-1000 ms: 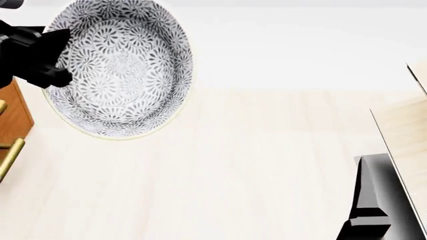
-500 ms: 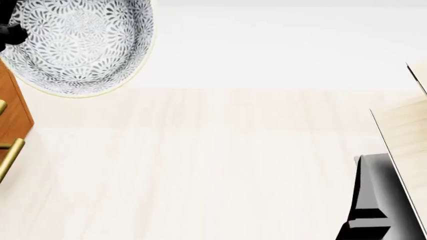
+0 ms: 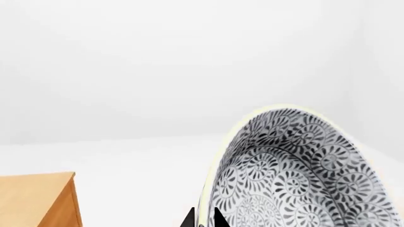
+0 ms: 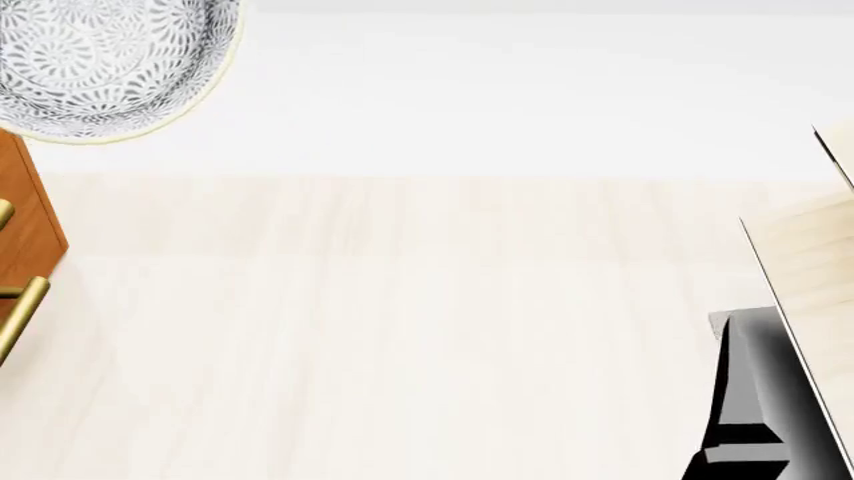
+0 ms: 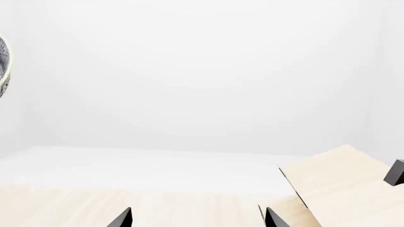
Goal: Close the top drawer of the cabinet and put the bowl on top of it.
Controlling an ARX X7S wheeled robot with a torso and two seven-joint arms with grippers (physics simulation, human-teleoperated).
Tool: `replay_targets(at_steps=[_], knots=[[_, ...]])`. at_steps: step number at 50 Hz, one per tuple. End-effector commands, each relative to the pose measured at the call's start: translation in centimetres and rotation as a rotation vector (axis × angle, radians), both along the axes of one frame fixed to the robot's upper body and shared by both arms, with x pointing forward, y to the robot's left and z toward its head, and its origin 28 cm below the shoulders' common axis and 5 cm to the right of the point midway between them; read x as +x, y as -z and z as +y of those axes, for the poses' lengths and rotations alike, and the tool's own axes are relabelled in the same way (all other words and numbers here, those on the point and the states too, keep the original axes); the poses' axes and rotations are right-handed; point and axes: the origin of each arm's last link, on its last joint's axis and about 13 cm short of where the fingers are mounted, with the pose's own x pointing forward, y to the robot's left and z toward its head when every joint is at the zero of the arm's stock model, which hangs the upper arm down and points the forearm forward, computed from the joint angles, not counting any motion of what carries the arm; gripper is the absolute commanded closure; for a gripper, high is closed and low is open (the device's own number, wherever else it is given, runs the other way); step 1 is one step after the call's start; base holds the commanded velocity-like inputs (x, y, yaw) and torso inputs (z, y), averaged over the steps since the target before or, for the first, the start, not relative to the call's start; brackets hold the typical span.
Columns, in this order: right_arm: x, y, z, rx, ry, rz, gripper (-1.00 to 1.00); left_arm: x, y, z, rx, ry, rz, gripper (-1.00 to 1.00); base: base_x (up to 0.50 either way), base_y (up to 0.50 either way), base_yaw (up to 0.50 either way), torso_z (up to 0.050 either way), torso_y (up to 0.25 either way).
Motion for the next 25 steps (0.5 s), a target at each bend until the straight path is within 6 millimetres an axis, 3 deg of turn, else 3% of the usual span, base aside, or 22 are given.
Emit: replay_targets(at_steps=[1, 25], knots=[[0.0, 0.0, -0.2, 0.000, 0.002, -0.010, -1.00, -0.6, -1.0, 0.8, -0.051, -0.022, -0.062, 1.00, 0.00, 0.00, 0.00, 0.000, 0.000], [0.0, -0.1, -0.3, -0.002, 0.007, -0.007, -1.00, -0.9, -1.8, 2.6, -0.106, -0.087, -0.090, 1.00, 0.00, 0.00, 0.00, 0.001, 0.000]])
